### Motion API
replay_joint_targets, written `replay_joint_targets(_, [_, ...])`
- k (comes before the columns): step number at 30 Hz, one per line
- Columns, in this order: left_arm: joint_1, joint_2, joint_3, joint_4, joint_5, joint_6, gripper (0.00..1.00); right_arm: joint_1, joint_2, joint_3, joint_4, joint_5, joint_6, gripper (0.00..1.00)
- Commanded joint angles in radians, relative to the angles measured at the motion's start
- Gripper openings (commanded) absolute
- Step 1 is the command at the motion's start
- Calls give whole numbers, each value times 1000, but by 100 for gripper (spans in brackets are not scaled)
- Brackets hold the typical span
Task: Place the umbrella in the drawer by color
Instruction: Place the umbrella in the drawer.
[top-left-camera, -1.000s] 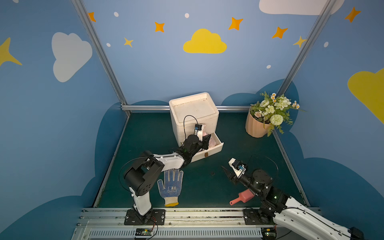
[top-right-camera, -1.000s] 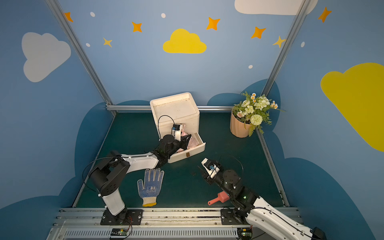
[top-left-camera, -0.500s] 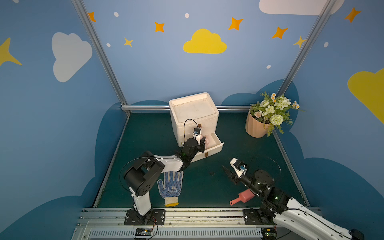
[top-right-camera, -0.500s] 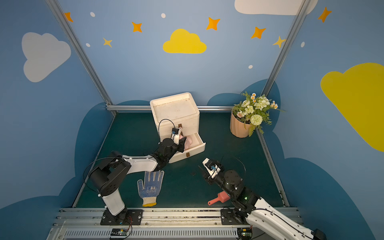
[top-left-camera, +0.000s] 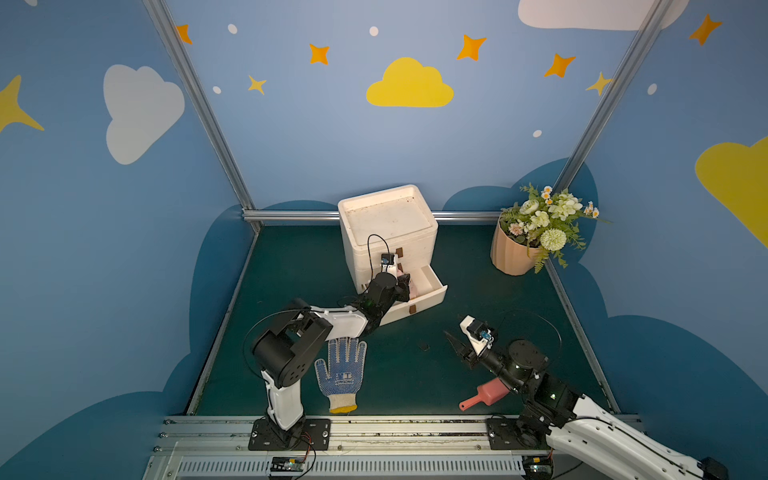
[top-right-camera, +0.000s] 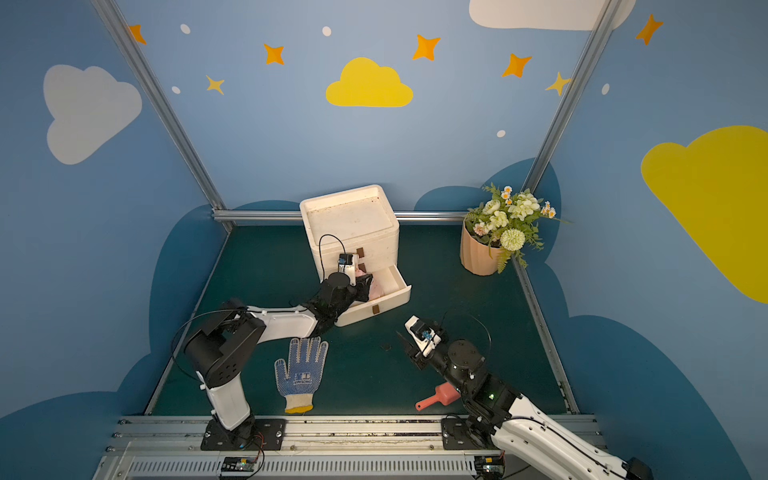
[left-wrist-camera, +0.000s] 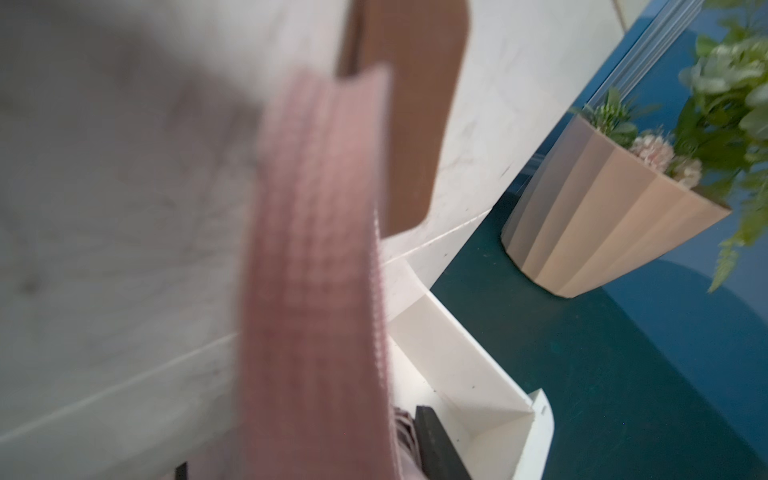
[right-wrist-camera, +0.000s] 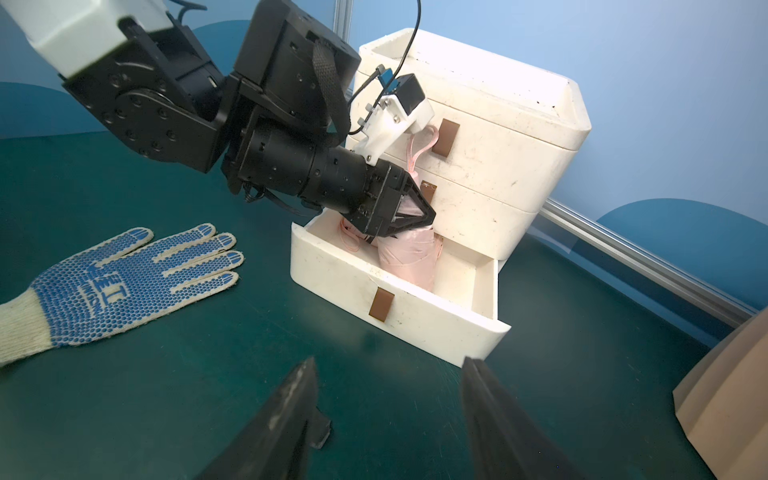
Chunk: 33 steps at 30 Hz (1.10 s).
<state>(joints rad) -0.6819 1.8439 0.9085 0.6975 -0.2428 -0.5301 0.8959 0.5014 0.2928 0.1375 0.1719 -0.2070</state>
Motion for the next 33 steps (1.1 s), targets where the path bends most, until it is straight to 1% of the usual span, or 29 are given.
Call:
replay_joint_targets(1, [-27,33,-12,56,-5,-257,4,-5,-7,-4,14,5,16,61])
replay_joint_targets(3, [-41,37,-7,44,-20,-267,7,-4,-14,-4,11,4,18,61])
replay_joint_targets(5, [-55,37,18,-2,-24,-257,16,-5,-21,-4,7,5,18,61])
replay_joint_targets(7, [-61,35,51,-98,-9,-275,37,-5,-25,-4,6,5,21,61])
replay_joint_targets(9, [-60,26,68,-176,0,-301,53,-5,-26,-4,5,5,22,61])
replay_joint_targets(12, [-60,-14,63,-246,1,-307,69,-6,-28,-4,2,6,23,61])
replay_joint_targets(15, [-59,-79,76,-376,-17,-282,78,-6,-28,-4,2,6,25,61])
replay_joint_targets(17, [-61,-123,98,-482,-35,-250,82,-6,-24,-3,5,5,27,61])
replay_joint_targets(21, [-59,-206,119,-630,-61,-158,86,-8,-19,-3,7,1,30,61])
replay_joint_targets(23, [-55,-237,133,-700,-72,-124,86,-8,-15,-3,8,1,30,61])
replay_joint_targets(29, [-44,-319,133,-809,-72,-55,86,-8,9,-4,20,5,40,61])
replay_joint_targets(33, [-25,-399,131,-831,-95,16,85,-11,65,2,36,5,64,61])
